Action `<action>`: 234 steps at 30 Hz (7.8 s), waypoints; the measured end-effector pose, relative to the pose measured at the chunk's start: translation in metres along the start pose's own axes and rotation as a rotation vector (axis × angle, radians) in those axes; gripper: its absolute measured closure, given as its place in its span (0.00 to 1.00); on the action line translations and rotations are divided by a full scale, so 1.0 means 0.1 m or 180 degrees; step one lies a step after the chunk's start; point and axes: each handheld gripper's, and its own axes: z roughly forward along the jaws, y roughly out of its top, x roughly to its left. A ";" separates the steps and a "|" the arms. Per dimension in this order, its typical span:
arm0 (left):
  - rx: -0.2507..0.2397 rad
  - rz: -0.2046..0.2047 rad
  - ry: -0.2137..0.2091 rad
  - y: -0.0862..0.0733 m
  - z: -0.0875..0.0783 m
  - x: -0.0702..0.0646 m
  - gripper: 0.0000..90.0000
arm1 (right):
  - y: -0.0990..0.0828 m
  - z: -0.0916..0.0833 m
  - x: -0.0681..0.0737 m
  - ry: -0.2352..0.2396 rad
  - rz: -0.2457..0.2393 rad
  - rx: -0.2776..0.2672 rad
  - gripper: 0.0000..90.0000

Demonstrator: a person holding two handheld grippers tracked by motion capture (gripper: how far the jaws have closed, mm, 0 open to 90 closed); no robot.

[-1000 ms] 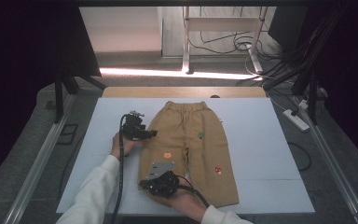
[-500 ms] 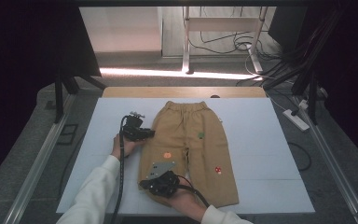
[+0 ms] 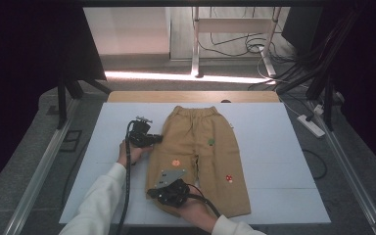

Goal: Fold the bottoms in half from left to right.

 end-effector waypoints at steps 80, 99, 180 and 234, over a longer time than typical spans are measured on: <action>-0.0627 -0.0050 -0.0434 0.31 -0.38 -0.31 0.94 | -0.07 -0.73 -0.10 -0.0107 0.0182 -0.0496 0.99; -0.0596 0.0057 -0.0496 0.49 -0.19 -0.53 0.94 | -0.31 -1.00 -0.18 -0.0276 0.0341 -0.0544 0.99; -0.0492 0.0324 -0.0549 0.80 0.58 -1.33 0.49 | -1.26 -2.09 -0.43 -0.0980 0.1118 -0.0479 0.86; -0.0467 0.0580 -0.0304 -0.06 -0.25 -0.82 0.41 | -0.97 -1.53 -1.67 -0.1562 0.1299 -0.0100 0.52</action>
